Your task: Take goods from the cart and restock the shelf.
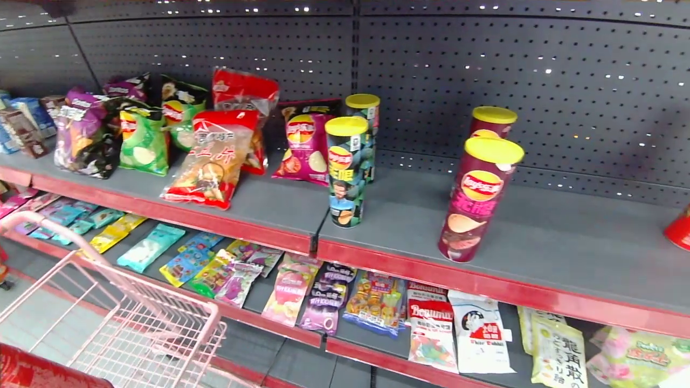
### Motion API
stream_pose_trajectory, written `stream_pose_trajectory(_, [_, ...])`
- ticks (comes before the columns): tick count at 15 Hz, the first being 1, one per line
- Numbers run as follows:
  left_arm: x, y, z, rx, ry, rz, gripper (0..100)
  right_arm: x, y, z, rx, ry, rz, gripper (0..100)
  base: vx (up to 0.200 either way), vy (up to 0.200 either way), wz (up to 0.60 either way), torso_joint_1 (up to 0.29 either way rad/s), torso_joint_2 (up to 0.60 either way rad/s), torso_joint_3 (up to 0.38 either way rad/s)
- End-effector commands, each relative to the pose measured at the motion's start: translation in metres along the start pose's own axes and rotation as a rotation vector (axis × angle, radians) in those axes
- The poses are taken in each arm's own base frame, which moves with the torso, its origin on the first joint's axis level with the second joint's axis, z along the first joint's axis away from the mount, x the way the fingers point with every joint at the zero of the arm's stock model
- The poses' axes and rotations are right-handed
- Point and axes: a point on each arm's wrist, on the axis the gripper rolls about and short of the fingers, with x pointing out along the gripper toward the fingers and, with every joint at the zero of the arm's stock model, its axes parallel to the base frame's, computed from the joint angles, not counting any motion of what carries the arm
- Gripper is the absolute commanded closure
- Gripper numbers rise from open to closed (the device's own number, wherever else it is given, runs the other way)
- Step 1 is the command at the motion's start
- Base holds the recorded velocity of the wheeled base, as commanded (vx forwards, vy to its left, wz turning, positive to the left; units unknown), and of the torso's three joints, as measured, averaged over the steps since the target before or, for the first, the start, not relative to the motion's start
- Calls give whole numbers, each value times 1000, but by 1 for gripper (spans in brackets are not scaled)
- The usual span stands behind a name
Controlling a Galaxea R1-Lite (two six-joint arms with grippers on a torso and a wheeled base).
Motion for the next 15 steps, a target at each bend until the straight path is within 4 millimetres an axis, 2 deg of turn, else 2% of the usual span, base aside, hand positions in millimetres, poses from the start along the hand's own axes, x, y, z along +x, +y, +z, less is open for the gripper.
stream_pose_trajectory(1, [1,0,1,0,4,0,100,0,0,0,0,0,0,0,0,0,-600,7,2,2])
stream_pose_trajectory(5, [1,0,0,0,5,-1,100,0,0,0,0,0,0,0,0,0,-600,4,6,1])
stream_pose_trajectory(15, [7,1,3,97,37,-4,100,0,0,0,-2,2,0,0,0,0,0,0,0,0])
